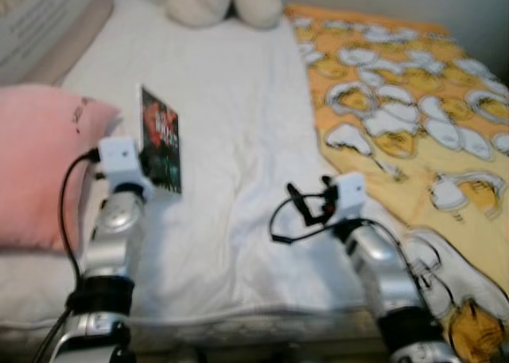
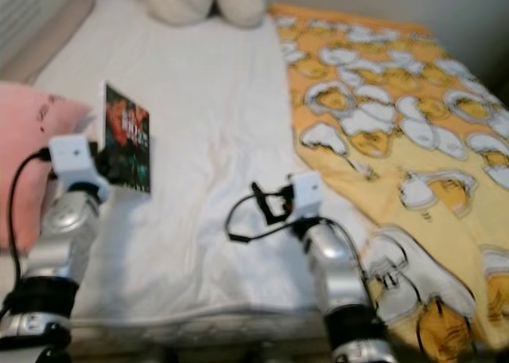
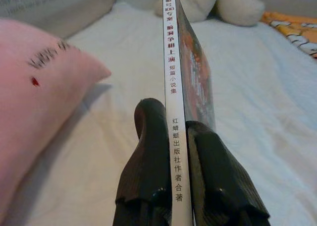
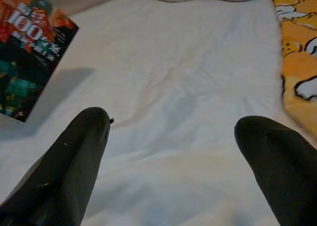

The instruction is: Clean up the room

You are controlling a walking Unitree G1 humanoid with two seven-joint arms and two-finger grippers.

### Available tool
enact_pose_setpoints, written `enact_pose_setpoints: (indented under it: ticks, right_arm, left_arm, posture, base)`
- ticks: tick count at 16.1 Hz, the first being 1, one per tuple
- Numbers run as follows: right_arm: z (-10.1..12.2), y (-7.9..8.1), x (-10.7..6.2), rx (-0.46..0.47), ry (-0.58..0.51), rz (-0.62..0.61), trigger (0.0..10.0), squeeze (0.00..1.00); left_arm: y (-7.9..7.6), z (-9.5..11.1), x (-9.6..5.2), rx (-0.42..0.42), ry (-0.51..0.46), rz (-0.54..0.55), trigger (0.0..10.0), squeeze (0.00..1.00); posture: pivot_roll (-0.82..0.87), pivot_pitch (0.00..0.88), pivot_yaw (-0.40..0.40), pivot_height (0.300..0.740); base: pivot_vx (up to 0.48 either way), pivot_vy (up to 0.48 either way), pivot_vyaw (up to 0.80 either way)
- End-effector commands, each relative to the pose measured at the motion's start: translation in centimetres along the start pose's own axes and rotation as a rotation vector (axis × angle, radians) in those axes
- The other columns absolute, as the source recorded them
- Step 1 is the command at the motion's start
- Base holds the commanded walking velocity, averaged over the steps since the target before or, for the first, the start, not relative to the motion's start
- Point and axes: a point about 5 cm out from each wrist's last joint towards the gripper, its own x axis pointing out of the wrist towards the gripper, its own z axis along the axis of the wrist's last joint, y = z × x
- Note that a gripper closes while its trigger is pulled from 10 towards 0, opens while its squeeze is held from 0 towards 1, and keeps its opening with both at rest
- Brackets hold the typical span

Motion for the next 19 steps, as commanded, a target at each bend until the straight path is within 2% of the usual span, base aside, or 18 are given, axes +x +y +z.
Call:
enact_pose_setpoints:
  ticks: [1, 2, 5, 7, 9, 12, 15, 17, 18, 19]
  right_arm:
    - [0.2, -1.0, -0.3, 0.042, -0.015, -0.089, 10.0, 0.00]
    - [0.2, -1.2, -0.2, 0.098, -0.022, -0.125, 10.0, 0.00]
    - [0.0, 0.0, -0.1, 0.081, -0.014, -0.040, 10.0, 0.00]
    - [0.2, 0.3, -0.1, 0.069, -0.016, -0.016, 10.0, 0.00]
    - [0.1, 0.3, 0.0, 0.055, -0.004, -0.011, 10.0, 0.00]
    - [0.2, 0.2, 0.0, 0.065, -0.011, -0.018, 10.0, 0.00]
    - [0.0, 0.5, -0.5, 0.050, -0.014, -0.005, 10.0, 0.00]
    - [-0.1, 0.7, -1.0, 0.051, -0.013, 0.001, 10.0, 0.00]
    - [-0.3, 0.6, -1.7, 0.047, -0.008, 0.001, 10.0, 0.00]
    - [-0.4, 0.6, -2.1, 0.043, -0.004, 0.002, 10.0, 0.00]
  left_arm:
    - [-0.1, 1.8, 0.2, -0.001, -0.065, -0.011, 10.0, 0.00]
    - [0.0, 1.9, 0.2, -0.003, -0.073, -0.001, 10.0, 0.00]
    - [-0.4, 1.7, -0.2, -0.028, -0.070, -0.016, 10.0, 0.00]
    - [-1.1, 1.5, -0.5, -0.019, -0.064, -0.032, 10.0, 0.00]
    - [-1.0, 1.6, -0.5, -0.004, -0.066, -0.020, 10.0, 0.00]
    - [-0.6, 1.6, -0.1, 0.017, -0.055, -0.023, 10.0, 0.00]
    - [-0.8, 2.0, 0.9, 0.010, -0.061, -0.090, 10.0, 0.00]
    - [-0.8, 2.2, 2.2, -0.028, -0.028, -0.134, 10.0, 0.00]
    - [-0.5, 2.4, 3.2, -0.073, 0.020, -0.149, 10.0, 0.00]
    - [-0.5, 2.6, 3.4, -0.089, 0.027, -0.156, 10.0, 0.00]
  posture:
    - [0.03, 0.078, -0.066, 0.740]
    - [0.03, 0.077, -0.064, 0.740]
    - [0.03, 0.076, -0.063, 0.740]
    - [0.04, 0.075, -0.066, 0.740]
    - [0.04, 0.075, -0.067, 0.740]
    - [0.04, 0.075, -0.068, 0.740]
    - [0.03, 0.087, -0.066, 0.740]
    - [0.01, 0.104, -0.065, 0.740]
    - [-0.01, 0.134, -0.061, 0.740]
    - [-0.02, 0.140, -0.060, 0.740]
  base:
    - [0.000, 0.000, 0.00]
    - [0.000, 0.000, 0.00]
    - [0.000, 0.000, 0.00]
    - [0.000, 0.240, 0.31]
    - [0.000, 0.169, 0.52]
    - [0.000, 0.000, 0.00]
    - [0.000, 0.000, 0.00]
    - [0.000, 0.000, 0.00]
    - [0.000, 0.000, 0.00]
    - [0.000, 0.000, 0.00]
